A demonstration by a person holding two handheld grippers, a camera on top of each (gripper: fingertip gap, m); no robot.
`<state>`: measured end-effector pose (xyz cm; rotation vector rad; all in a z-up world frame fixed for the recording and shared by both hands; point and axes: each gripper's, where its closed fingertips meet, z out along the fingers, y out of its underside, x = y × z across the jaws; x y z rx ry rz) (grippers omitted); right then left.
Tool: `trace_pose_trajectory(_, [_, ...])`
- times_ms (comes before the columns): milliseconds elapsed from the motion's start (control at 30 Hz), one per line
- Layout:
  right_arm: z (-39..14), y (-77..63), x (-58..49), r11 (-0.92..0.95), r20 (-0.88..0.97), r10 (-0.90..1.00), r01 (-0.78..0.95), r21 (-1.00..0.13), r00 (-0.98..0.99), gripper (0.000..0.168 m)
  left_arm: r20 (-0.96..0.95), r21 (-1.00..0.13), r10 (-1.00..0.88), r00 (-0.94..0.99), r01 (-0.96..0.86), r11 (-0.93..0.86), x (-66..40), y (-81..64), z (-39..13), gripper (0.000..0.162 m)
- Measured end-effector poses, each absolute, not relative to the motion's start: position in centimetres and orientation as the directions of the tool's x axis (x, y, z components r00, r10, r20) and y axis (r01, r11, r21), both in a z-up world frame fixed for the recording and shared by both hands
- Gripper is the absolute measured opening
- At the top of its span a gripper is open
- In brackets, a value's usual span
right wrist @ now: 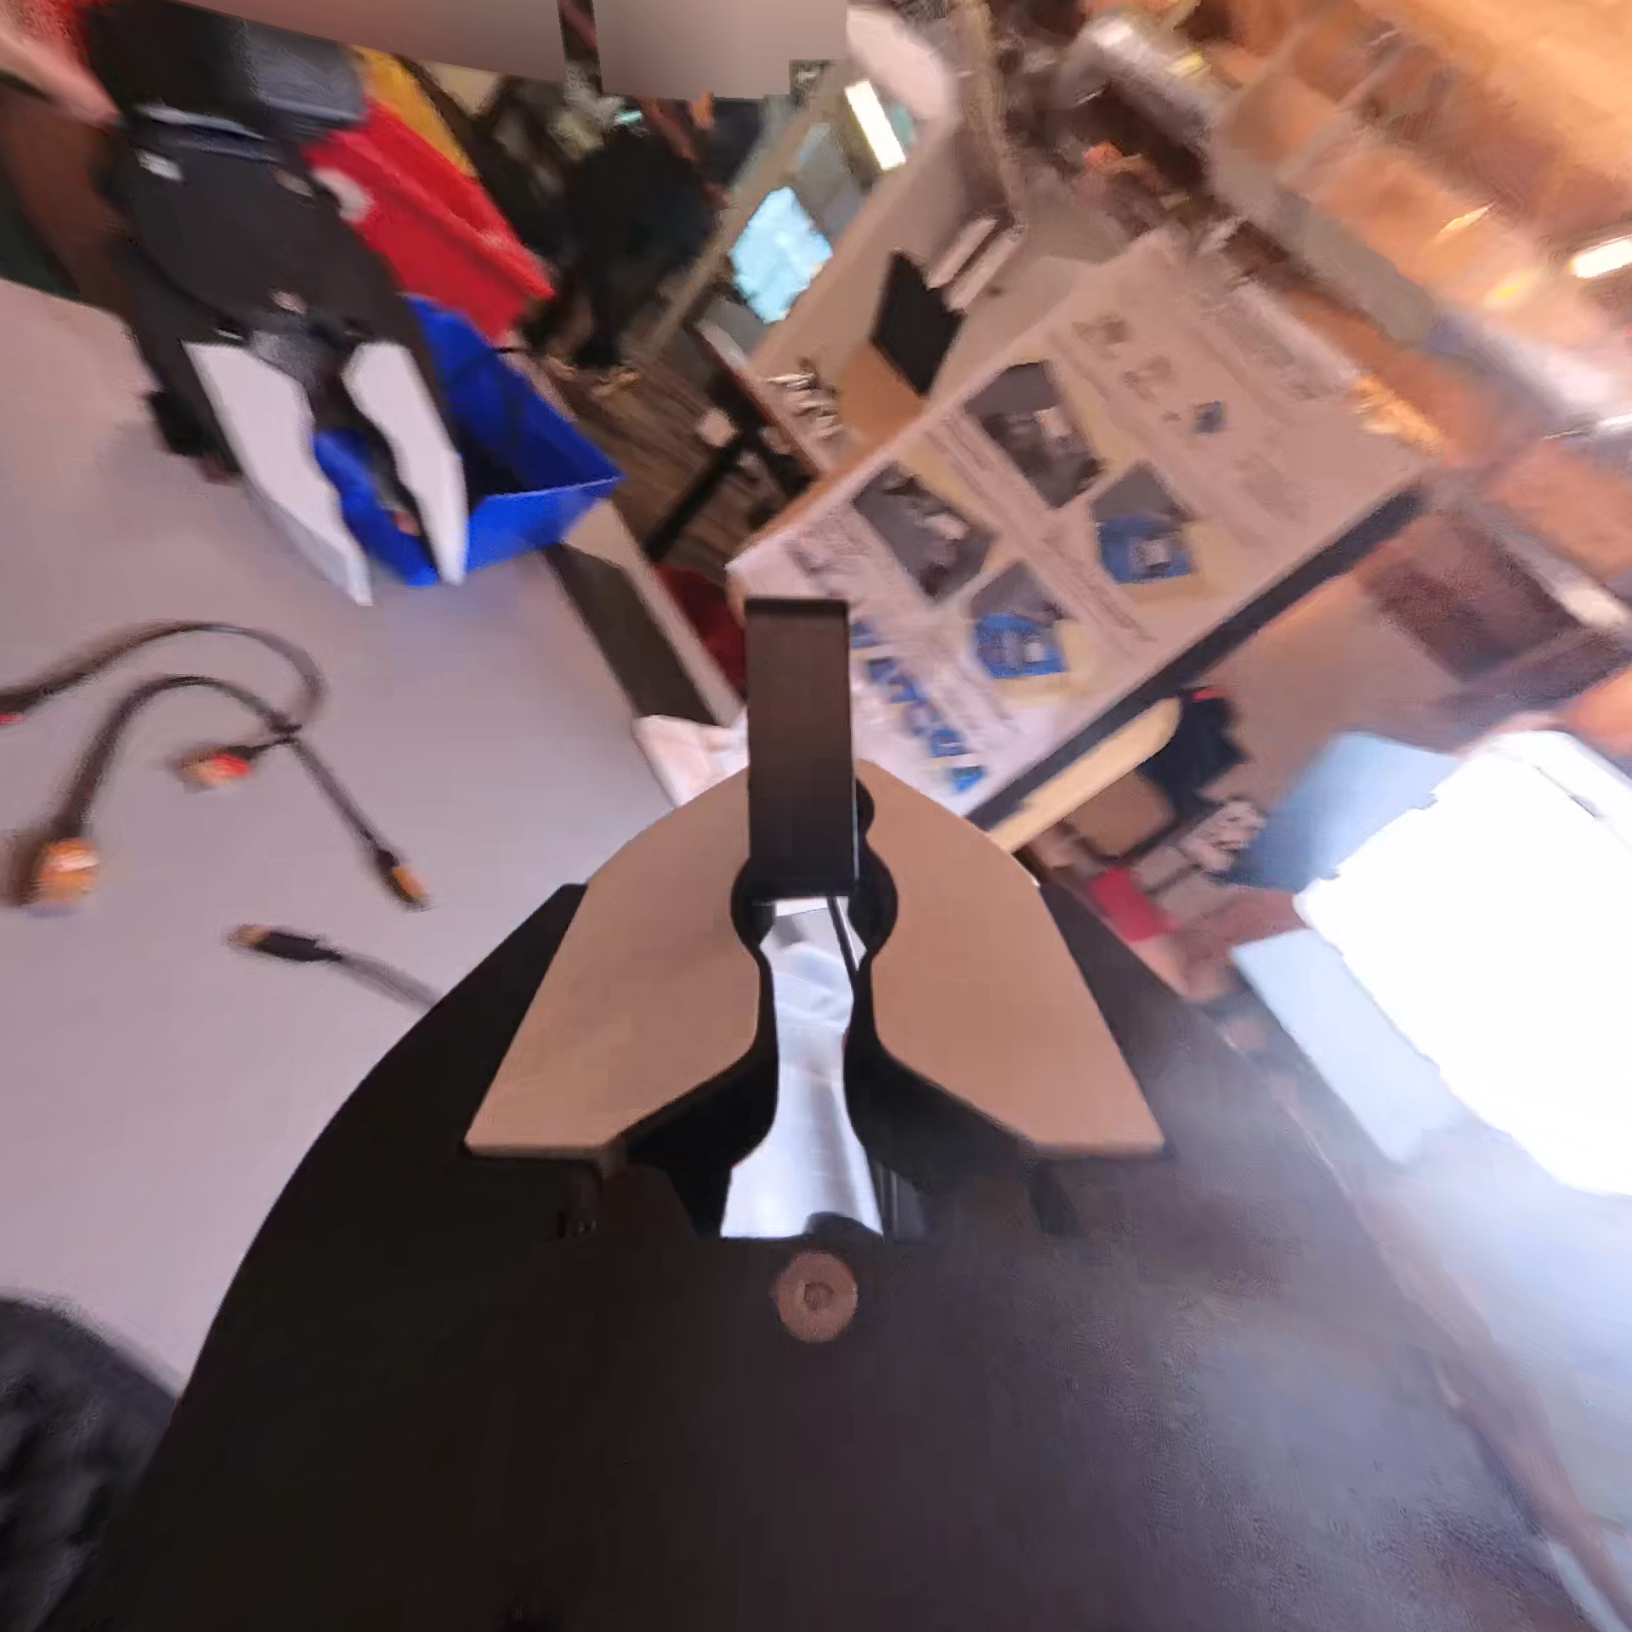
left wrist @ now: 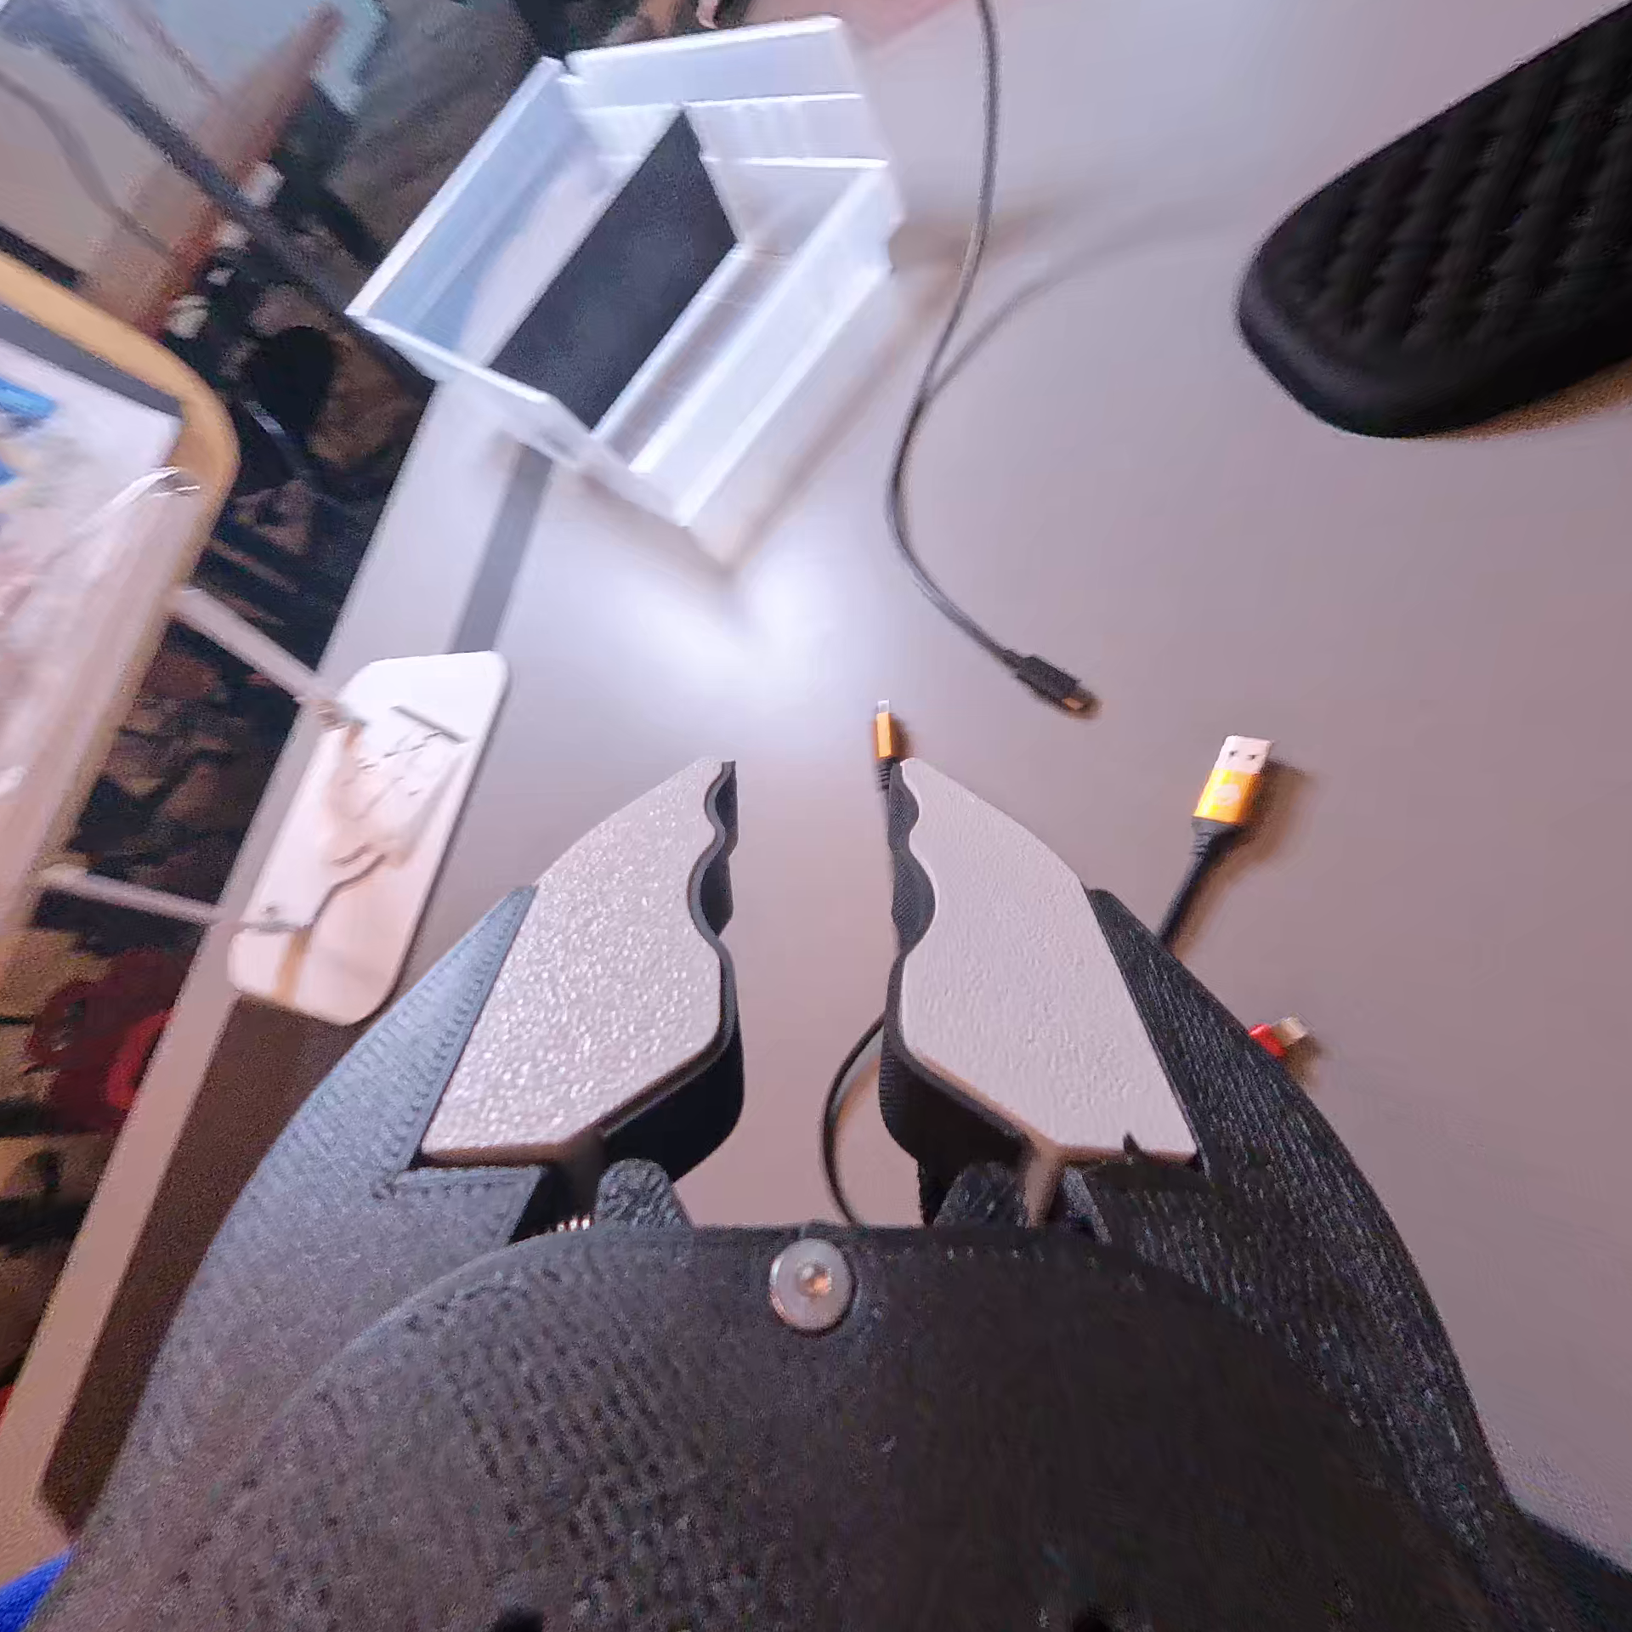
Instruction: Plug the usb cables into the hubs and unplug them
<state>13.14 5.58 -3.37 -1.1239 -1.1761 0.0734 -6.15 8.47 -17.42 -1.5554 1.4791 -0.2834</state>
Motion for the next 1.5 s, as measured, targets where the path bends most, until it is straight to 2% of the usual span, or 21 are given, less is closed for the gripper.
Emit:
trace_pose_trajectory(33, [-4.7, 5.6, 12.5, 0.47, 0.678, 0.617, 0.503, -0.725, 0.401, 0.013, -0.408, -0.724, -0.887, 0.218, -0.668, 0.169, -5.2, 8.0, -18.3, 0.034])
trace_pose_trajectory(133, [-10.6, 6.3, 11.2, 0.374, 0.63, 0.747, 0.648, -0.664, 0.214, 0.013, -0.364, -0.695, -0.918, 0.16, -0.703, 0.153, -3.0, 7.1, -21.3, 0.033])
trace_pose_trajectory(267, [-16.7, 7.8, 9.7, 0.339, 0.572, 0.817, 0.74, -0.581, 0.075, 0.012, -0.137, -0.717, -0.973, 0.185, -0.696, -0.032, 0.0, 5.8, -24.7, 0.035])
trace_pose_trajectory(367, [-18.2, 8.1, 8.2, 0.354, 0.566, 0.823, 0.736, -0.577, 0.048, 0.012, -0.056, -0.677, -0.968, 0.244, -0.722, -0.143, 1.1, 6.5, -27.2, 0.04])
trace_pose_trajectory(500, [-18.0, 7.9, 6.8, 0.36, 0.544, 0.836, 0.675, -0.644, 0.074, 0.012, 0.007, -0.593, -0.967, 0.256, -0.777, -0.21, 2.4, 6.6, -30.1, 0.042])
trace_pose_trajectory(567, [-18.3, 7.8, 6.8, 0.36, 0.538, 0.84, 0.668, -0.651, 0.072, 0.012, -0.008, -0.6, -0.974, 0.227, -0.78, -0.177, 3.1, 6.4, -30.1, 0.02])
trace_pose_trajectory(667, [-19.4, 6.8, 6.9, 0.368, 0.512, 0.858, 0.662, -0.653, 0.028, 0.012, -0.098, -0.573, -0.981, 0.166, -0.815, -0.081, 2.8, 6.5, -29.9, 0.013])
trace_pose_trajectory(767, [-21.2, 6.1, 7.0, 0.401, 0.538, 0.842, 0.709, -0.581, -0.036, 0.012, -0.076, -0.625, -0.987, 0.141, -0.778, -0.063, 2.3, 5.8, -28.0, 0.008])
trace_pose_trajectory(900, [-23.1, 4.4, 6.2, 0.462, 0.545, 0.825, 0.732, -0.502, -0.147, 0.012, -0.069, -0.672, -0.979, 0.19, -0.734, -0.095, 1.0, 6.2, -24.9, 0.007])
trace_pose_trajectory(1000, [-23.9, 3.5, 5.3, 0.475, 0.532, 0.824, 0.751, -0.46, -0.195, 0.012, 0.033, -0.732, -0.985, 0.167, -0.668, -0.137, 1.3, 5.3, -23.7, 0.007])
trace_pose_trajectory(1100, [-24.0, 4.6, 4.5, 0.518, 0.641, 0.743, 0.772, -0.369, -0.193, 0.012, 0.013, -0.721, -0.994, 0.108, -0.688, -0.084, 1.7, 4.0, -23.8, 0.007])
trace_pose_trajectory(1333, [-23.3, 4.5, 3.6, 0.556, 0.731, 0.661, 0.766, -0.323, -0.171, 0.014, 0.013, -0.709, -0.994, 0.104, -0.7, -0.083, 1.1, 3.7, -23.5, 0.007])
trace_pose_trajectory(1500, [-23.2, 4.7, 2.9, 0.558, 0.785, 0.605, 0.776, -0.294, -0.137, 0.039, 0.051, -0.706, -0.997, 0.051, -0.705, -0.072, 1.5, 2.2, -23.6, 0.007])
